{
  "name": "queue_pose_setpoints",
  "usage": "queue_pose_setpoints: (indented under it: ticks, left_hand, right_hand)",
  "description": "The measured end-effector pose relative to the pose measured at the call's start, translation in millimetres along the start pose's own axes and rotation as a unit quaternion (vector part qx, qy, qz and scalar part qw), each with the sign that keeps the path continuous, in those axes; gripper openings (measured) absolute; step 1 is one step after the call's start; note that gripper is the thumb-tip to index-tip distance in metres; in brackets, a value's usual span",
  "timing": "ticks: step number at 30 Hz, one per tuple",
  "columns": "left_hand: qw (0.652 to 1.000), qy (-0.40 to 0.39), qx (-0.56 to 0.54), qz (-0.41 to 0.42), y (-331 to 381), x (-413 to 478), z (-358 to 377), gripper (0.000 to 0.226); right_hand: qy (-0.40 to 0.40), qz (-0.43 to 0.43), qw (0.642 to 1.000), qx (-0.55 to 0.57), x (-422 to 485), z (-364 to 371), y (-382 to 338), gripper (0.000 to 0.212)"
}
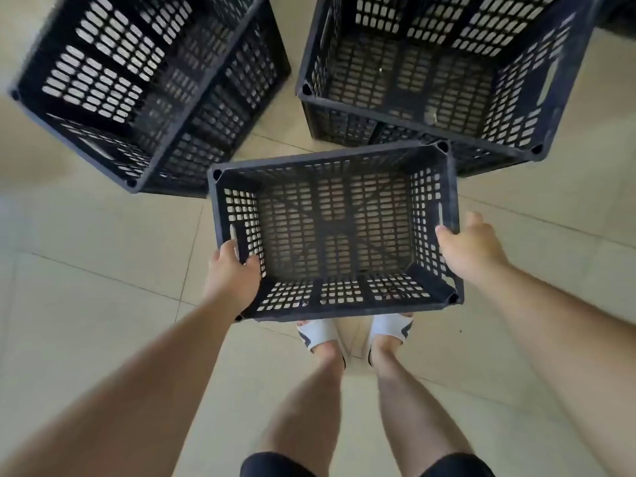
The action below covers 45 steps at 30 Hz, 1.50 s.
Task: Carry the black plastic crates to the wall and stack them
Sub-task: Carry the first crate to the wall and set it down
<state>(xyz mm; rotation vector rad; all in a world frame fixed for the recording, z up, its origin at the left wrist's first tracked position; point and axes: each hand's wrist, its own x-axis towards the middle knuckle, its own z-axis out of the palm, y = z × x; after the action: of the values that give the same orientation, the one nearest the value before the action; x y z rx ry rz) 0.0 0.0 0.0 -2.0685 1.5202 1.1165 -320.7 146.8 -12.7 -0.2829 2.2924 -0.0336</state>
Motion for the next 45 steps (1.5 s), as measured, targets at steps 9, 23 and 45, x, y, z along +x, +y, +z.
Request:
queue_pose_setpoints:
  ticks: [9, 23, 45]
  left_hand:
    - [0.988, 0.1, -0.104, -0.051, -31.8, 76.0, 37.1, 0.048]
    - [0.964, 0.038, -0.23, -0.131, -39.0, 101.1, 19.2, 0.019]
    - [0.952, 0.02, -0.29, -0.095, -6.2, -234.2, -205.9, 0.044]
  right_hand:
    - [0.073, 0.013, 0.997, 0.039, 62.2, 56.0, 15.5, 0.039]
    - [0.062, 0.038, 0.989, 0.13, 68.5, 45.9, 13.6, 0.019]
    - [0.172, 0.077, 0.971, 0.148, -278.7, -209.4, 8.8, 0.033]
